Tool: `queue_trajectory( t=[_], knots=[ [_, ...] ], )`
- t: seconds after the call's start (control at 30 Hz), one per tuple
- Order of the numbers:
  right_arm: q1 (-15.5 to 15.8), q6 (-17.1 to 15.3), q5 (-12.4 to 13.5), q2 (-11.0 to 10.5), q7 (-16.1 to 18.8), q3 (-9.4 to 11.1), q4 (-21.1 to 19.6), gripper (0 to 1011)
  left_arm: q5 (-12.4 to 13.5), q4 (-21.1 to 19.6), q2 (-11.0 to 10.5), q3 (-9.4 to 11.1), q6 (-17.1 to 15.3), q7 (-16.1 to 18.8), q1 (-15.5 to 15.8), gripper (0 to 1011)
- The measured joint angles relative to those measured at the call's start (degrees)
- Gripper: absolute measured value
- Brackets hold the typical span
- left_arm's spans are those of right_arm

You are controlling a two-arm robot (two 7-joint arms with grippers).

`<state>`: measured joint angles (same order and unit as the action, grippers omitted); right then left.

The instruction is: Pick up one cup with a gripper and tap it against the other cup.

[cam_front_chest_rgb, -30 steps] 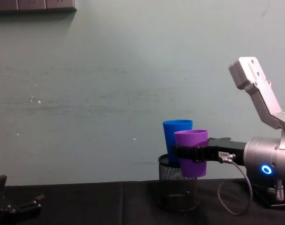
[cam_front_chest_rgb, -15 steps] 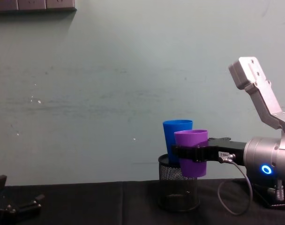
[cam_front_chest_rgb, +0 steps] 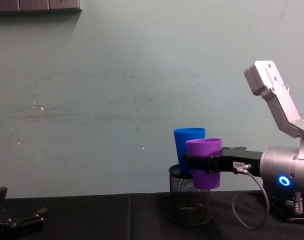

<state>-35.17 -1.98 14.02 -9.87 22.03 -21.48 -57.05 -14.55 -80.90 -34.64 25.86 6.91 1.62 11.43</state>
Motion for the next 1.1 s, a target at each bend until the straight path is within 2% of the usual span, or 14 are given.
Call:
queue_trajectory(
  t=[1.1],
  knots=[
    [0.0, 0.0, 0.0, 0.0, 0.0, 0.0, 0.0, 736, 0.0, 0.0, 0.0, 0.0, 0.0, 0.0, 0.0, 1000]
  ],
)
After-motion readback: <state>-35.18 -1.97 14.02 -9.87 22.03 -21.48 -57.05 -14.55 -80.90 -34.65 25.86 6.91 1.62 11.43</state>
